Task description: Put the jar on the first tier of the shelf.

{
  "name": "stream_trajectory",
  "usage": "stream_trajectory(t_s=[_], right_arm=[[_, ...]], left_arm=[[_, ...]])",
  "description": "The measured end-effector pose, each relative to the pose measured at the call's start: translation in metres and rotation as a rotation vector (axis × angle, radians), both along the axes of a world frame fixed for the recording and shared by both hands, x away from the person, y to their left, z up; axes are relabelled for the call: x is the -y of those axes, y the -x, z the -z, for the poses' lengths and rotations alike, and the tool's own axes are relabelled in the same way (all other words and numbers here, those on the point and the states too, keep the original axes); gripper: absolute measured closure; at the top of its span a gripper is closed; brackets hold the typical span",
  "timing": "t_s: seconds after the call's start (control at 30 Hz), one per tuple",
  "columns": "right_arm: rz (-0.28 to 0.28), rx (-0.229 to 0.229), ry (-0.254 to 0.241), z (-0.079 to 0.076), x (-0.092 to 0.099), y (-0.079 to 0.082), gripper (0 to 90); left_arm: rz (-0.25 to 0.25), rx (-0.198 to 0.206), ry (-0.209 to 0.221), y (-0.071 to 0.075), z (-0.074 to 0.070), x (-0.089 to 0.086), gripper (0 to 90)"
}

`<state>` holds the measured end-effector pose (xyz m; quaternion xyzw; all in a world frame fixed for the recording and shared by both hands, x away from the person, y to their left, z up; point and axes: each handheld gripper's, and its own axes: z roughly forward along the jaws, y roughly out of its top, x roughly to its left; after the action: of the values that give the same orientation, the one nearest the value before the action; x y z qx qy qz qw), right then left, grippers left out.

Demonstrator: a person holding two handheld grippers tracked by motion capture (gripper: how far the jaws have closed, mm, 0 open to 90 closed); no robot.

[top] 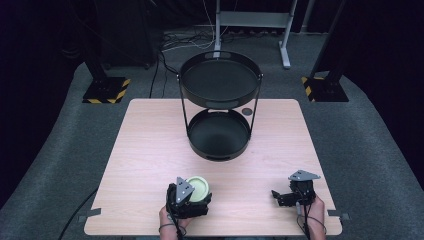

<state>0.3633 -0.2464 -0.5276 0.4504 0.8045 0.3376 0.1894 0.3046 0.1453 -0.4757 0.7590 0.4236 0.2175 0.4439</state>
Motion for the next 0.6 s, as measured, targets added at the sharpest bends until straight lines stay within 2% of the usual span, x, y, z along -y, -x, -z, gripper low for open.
stream_trajectory(t_s=[0.6], right_arm=[[0.000, 0.001, 0.002, 0.000, 0.000, 0.000, 0.0]], left_arm=[[0.007, 0.022, -0.003, -0.012, -0.009, 0.002, 11.2]])
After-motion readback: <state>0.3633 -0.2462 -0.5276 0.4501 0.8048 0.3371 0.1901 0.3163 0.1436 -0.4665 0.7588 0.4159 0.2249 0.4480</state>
